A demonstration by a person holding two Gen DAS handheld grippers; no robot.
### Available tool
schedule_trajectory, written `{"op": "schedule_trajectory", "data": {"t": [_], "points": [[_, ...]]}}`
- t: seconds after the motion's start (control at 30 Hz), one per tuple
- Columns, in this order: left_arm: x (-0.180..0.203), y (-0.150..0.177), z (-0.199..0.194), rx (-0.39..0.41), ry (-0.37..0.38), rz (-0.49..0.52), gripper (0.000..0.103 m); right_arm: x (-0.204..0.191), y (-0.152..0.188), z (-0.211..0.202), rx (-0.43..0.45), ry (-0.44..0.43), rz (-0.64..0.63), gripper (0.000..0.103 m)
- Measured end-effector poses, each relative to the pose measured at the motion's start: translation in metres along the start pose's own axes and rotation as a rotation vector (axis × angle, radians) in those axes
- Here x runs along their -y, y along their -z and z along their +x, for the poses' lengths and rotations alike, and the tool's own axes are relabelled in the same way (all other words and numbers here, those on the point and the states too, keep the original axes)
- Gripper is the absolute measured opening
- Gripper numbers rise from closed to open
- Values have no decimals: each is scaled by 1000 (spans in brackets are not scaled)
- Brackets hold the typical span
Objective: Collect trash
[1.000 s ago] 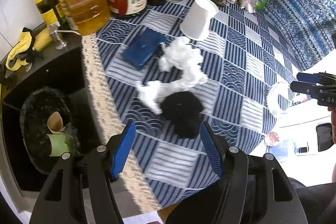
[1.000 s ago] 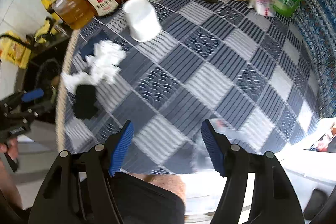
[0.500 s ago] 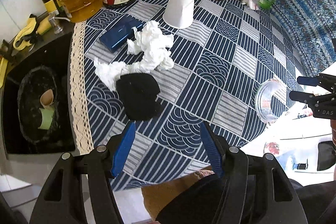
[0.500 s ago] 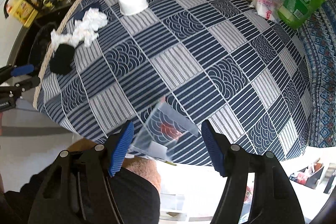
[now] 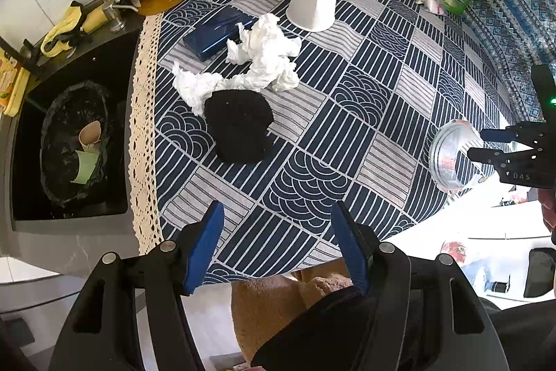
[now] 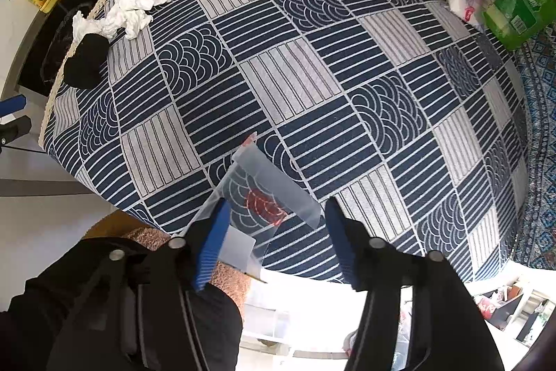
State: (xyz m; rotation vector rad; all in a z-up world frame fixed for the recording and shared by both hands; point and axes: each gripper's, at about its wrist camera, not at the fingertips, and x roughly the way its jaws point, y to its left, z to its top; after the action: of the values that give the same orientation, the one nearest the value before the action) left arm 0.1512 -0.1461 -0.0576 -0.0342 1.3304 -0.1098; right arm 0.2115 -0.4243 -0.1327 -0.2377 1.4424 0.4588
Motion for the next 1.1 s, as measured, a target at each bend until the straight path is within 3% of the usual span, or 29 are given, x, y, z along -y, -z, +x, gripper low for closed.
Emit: {"op": "schedule_trajectory", "data": {"t": [0.07, 0.17, 0.23, 0.3, 0.5, 0.8, 0.87, 1.1], "points": [[1, 1, 2, -7, -2, -2, 62, -1, -3, 3, -6, 9, -13, 44], [1, 1, 7, -17, -3, -5, 62, -2, -8, 7, -16, 6, -29, 30], [1, 1, 9, -23, -1, -7, 62, -3, -10, 8, -20, 7, -38, 28], [-1, 0, 11, -25, -3, -8, 62, -4, -12, 10, -26, 9, -47, 17], [-6, -6, 15, -27, -2, -11, 62, -8, -18, 12, -26, -4, -52, 3], [-17, -18, 23, -37, -9, -11, 63, -5, -24, -4, 5, -41, -11, 1], [-20, -23, 25, -36, -8, -13, 77, -3, -28, -8, 14, -50, -2, 1], [-22, -44, 42, -53, 12, -6, 77, -5, -32, -17, 40, -78, 27, 1]]}}
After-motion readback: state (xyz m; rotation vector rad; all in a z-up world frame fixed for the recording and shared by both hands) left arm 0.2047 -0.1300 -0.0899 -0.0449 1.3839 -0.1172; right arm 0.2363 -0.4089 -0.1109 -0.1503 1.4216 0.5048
